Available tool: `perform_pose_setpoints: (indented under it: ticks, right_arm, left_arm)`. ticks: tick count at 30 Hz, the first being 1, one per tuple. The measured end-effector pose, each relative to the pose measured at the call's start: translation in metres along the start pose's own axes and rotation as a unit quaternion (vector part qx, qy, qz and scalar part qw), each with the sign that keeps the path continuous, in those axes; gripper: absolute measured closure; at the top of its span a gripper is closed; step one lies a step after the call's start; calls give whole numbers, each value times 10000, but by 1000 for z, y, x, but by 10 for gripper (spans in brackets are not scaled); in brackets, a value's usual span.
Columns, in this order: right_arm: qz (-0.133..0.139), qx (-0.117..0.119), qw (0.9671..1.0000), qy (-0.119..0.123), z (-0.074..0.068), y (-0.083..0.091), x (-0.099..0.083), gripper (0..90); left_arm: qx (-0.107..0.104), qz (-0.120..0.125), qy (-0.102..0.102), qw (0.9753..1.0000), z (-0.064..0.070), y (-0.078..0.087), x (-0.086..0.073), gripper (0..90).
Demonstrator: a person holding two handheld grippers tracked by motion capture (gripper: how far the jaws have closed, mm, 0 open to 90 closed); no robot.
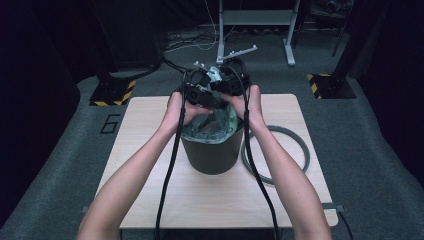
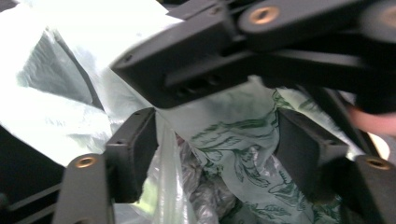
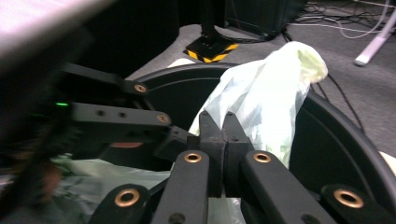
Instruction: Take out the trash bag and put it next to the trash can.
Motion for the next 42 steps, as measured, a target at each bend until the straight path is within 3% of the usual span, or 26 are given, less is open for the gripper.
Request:
perform_pose_setpoints:
  ticks: [4, 7, 9, 12, 14, 16, 19, 20, 22, 26, 29, 33, 36, 38, 42]
  right_arm:
    - [61, 273, 9994, -190, 1, 4, -3, 900]
    - [98, 432, 9986, -282, 4, 7, -6, 900]
    - [94, 502, 9983, -267, 6, 9, -9, 900]
    - [75, 582, 9982, -154, 5, 11, -12, 882]
    - [82, 523, 9986, -33, 5, 14, -12, 805]
    - [110, 582, 9982, -9, 6, 18, -11, 683]
    - [-99, 510, 9985, 159, 9, 22, -14, 387]
    - [-120, 428, 9987, 255, 10, 22, -15, 290]
    - [-165, 465, 9979, 428, 8, 21, -18, 182]
    - [-407, 700, 9940, 734, 0, 12, -24, 63]
    - [-396, 807, 9927, 805, -7, 4, -24, 8]
    - [-328, 610, 9928, 979, -14, -8, -19, 3]
    - [-252, 313, 9936, 1052, -14, -13, -15, 74]
    - [-164, 31, 9943, 1050, -12, -15, -13, 219]
    - [-43, 1, 9952, 976, -7, -13, -12, 560]
  left_arm:
    - [78, -42, -11, 10000, -2, 0, -2, 596]
    - [98, -40, -198, 9997, -3, 1, -1, 806]
    - [162, -64, -349, 9992, -3, 3, -1, 893]
    - [306, -66, -473, 9984, -3, 4, 0, 900]
    - [309, -67, -466, 9984, -6, 5, 0, 900]
    - [249, -6, -342, 9991, -12, 9, 1, 900]
    - [231, 36, -241, 9994, -20, 12, 3, 900]
    - [163, 146, -49, 9997, -28, 17, 8, 900]
    - [110, 258, 48, 9996, -33, 23, 12, 900]
    - [-9, 481, 185, 9987, -36, 36, 24, 900]
    - [-143, 606, 241, 9978, -33, 44, 33, 900]
    - [-335, 735, 205, 9965, -22, 51, 41, 900]
    - [-650, 856, 241, 9939, -14, 56, 47, 900]
    - [-764, 902, 218, 9928, -9, 58, 49, 900]
    - [-883, 964, 218, 9912, -10, 62, 49, 900]
Point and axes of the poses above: each handheld gripper's, and its own axes: y roughly backward along the jaws, x roughly out of its top, z roughly to its right, the point moved 5 cm from there along -y, roughly forward along the jaws, and after that the axes turned 9 degrees about x, right-handed, at the moved point
